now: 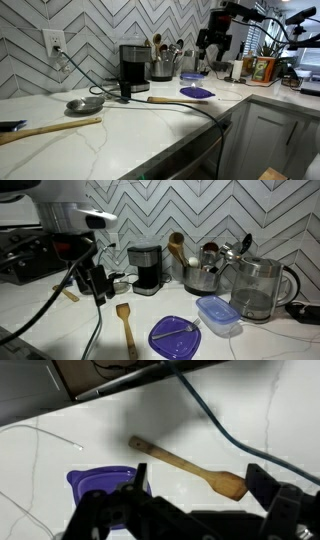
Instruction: Remove the soup ladle from the utensil holding bucket and put it on the countertop next to the wooden spatula
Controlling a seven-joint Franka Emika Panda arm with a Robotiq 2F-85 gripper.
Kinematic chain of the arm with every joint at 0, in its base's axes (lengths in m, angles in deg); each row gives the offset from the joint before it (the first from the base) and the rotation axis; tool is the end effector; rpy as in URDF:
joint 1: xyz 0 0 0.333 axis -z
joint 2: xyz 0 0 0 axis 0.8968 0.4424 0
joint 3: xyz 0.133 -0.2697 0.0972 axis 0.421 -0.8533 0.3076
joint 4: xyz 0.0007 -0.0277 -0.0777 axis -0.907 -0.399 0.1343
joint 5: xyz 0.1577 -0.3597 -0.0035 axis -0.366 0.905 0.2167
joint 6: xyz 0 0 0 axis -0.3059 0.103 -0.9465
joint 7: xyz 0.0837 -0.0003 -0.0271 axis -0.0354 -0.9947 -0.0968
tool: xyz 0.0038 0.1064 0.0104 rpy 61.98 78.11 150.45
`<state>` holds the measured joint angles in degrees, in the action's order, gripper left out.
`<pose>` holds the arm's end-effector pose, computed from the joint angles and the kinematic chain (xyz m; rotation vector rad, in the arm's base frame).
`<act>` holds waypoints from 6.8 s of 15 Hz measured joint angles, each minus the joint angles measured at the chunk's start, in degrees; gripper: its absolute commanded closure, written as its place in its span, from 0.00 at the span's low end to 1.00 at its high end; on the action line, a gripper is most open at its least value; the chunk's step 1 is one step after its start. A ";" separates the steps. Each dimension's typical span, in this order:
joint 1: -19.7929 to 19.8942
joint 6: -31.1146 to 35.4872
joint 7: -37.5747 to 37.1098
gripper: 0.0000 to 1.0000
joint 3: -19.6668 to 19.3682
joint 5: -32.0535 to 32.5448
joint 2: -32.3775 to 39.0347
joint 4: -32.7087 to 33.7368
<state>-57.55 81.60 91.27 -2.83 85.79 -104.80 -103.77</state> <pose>0.3688 -0.1271 0.5416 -3.0827 0.1718 -0.1304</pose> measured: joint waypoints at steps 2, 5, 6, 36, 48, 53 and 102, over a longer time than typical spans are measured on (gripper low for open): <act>0.00 3.11 -1.55 0.00 0.20 -0.78 1.54 3.04; -0.03 7.66 -3.95 0.00 0.69 -2.13 5.45 9.71; -0.03 9.19 -4.82 0.00 0.82 -2.43 7.14 12.08; 5.84 30.24 -6.47 0.00 -0.92 -12.49 50.35 49.02; 6.78 37.01 -6.45 0.00 1.18 -12.61 55.89 52.72; 8.34 38.98 -6.58 0.00 2.20 -12.69 62.15 58.85; 10.16 43.26 -12.81 0.99 0.90 -11.57 79.15 90.18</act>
<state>-47.39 124.86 78.47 -1.93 74.22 -25.65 -13.59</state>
